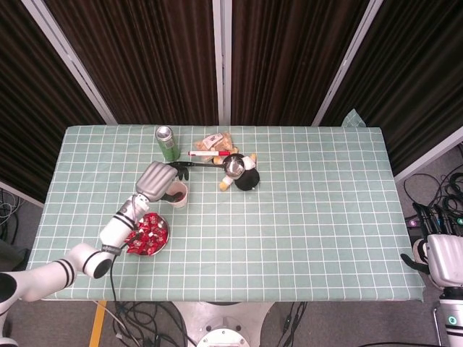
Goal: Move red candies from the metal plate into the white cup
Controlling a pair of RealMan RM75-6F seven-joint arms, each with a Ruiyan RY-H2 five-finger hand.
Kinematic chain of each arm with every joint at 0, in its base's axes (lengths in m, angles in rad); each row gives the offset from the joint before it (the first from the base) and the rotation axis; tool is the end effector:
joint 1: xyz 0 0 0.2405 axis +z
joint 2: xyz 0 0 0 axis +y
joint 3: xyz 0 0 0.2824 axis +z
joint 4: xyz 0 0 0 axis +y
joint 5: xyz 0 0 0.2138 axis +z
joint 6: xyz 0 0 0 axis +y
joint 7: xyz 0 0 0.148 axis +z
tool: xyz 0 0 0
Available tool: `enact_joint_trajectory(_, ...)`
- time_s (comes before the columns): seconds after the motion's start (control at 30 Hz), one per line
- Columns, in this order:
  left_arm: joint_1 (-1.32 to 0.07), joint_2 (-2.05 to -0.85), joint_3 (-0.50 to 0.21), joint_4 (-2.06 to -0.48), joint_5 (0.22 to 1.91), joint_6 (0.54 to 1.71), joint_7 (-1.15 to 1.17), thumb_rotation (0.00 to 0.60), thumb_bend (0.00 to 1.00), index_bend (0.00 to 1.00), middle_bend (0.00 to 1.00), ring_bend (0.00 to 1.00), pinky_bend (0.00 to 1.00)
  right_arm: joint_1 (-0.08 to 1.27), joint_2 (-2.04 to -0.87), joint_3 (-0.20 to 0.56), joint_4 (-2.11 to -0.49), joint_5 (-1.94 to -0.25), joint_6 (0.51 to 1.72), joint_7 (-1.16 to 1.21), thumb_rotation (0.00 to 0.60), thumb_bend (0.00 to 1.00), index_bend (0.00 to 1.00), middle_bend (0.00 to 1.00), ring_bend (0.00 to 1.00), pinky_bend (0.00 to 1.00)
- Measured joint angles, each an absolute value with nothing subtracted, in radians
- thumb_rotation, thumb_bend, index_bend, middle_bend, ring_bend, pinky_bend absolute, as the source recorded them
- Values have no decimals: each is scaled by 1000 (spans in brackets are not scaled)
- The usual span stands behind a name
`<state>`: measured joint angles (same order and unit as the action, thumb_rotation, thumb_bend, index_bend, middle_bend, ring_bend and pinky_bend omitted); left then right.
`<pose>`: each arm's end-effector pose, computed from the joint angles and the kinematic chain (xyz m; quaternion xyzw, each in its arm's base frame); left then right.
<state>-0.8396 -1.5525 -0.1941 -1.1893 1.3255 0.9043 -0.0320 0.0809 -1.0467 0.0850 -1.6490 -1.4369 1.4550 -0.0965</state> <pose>-0.1633 0.4267 0.0023 -0.7425 -0.3436 -0.4196 0.3932 -0.3407 -0.1930 0.1934 0.5968 -0.3618 0.3421 0.6291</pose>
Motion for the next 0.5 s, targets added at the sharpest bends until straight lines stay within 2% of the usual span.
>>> enact_joint_trajectory(0.23,-733,-1406,-170,-1344,1356,1041,-23,600,258,501,593,528,797,88,-1051,84,-1641,-1447,1449,-85,600,25,27,107,0,167)
enact_joint_trajectory(0.33,-676,-1364,-121,-1392,1384,1086,19,600,259,528,673,618,828,90,-1054,83,-1637,-1453,1446,-79,600,25,27,107,0,168)
enact_joint_trajectory(0.5,-619,-1345,-24,-1442,1419,1099,115,600,260,533,812,767,968,94,-1056,79,-1634,-1467,1445,-71,600,25,27,113,0,173)
